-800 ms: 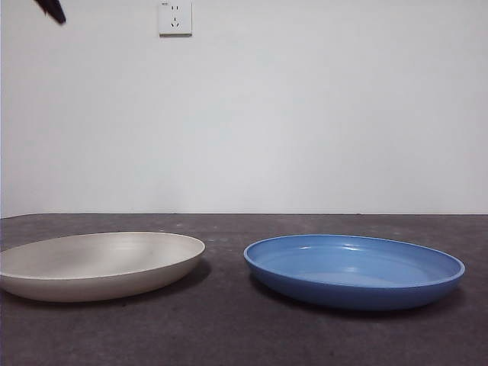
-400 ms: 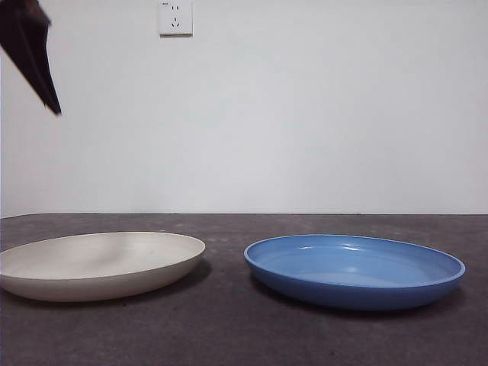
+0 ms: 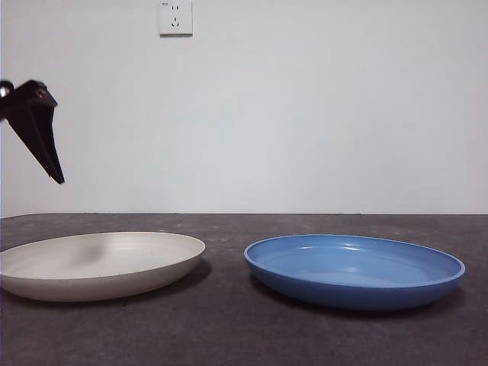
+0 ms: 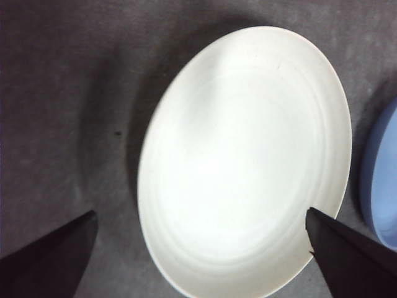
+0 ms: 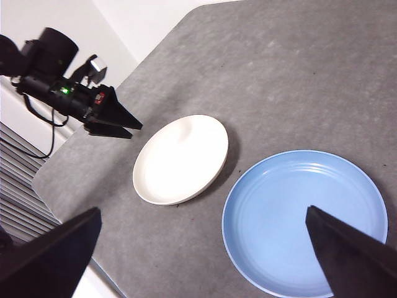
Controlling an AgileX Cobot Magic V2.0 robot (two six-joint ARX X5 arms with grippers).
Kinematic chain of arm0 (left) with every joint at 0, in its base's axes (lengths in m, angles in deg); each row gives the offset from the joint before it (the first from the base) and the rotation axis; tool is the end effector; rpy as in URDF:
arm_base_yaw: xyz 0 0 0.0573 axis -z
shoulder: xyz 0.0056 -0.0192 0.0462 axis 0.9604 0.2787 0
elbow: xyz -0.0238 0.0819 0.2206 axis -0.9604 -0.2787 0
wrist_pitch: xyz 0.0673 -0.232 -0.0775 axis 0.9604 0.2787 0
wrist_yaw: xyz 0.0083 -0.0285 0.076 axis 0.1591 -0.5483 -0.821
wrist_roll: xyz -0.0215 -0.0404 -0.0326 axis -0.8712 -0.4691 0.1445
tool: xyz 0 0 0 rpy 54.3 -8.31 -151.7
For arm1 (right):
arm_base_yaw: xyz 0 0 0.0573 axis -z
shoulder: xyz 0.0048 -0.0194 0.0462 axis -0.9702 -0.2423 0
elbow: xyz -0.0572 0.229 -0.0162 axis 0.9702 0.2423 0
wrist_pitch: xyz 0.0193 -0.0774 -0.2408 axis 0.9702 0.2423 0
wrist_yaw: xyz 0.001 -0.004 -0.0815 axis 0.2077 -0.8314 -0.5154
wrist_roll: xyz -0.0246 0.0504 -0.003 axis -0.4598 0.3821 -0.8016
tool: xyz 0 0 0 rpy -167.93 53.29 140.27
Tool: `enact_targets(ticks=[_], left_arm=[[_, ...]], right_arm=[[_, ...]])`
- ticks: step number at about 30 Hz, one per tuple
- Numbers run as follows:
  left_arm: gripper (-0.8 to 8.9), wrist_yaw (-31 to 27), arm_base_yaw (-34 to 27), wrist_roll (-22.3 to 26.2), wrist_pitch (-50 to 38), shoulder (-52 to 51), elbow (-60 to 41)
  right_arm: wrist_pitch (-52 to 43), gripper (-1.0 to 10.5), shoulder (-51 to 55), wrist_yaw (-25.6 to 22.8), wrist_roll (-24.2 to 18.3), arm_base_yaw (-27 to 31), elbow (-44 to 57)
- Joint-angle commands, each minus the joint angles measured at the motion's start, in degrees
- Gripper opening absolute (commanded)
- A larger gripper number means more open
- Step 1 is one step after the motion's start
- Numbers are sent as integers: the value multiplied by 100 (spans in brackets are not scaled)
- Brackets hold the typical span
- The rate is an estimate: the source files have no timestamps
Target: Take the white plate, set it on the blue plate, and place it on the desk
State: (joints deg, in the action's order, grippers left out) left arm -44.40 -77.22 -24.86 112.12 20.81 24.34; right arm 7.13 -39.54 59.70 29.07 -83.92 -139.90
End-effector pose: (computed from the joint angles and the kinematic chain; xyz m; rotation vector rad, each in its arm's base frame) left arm 0.2918 0.0003 0.1853 -0.4502 1.2594 -0.3639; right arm 0.1286 0.0388 0.3196 0.3063 0.5551 0.7571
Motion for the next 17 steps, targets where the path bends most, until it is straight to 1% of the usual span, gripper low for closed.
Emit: enact_targets(ticks=[1, 10, 17], left_arm=[[586, 297, -59, 153, -181, 306, 120], [585, 323, -164, 144, -459, 734, 120], [585, 428, -151, 120, -520, 981, 120]], right_arm=[[-33, 597, -24, 2, -81, -24, -92], [-35, 597, -26, -9, -109, -22, -92], [-37, 597, -26, -162, -140, -22, -92]])
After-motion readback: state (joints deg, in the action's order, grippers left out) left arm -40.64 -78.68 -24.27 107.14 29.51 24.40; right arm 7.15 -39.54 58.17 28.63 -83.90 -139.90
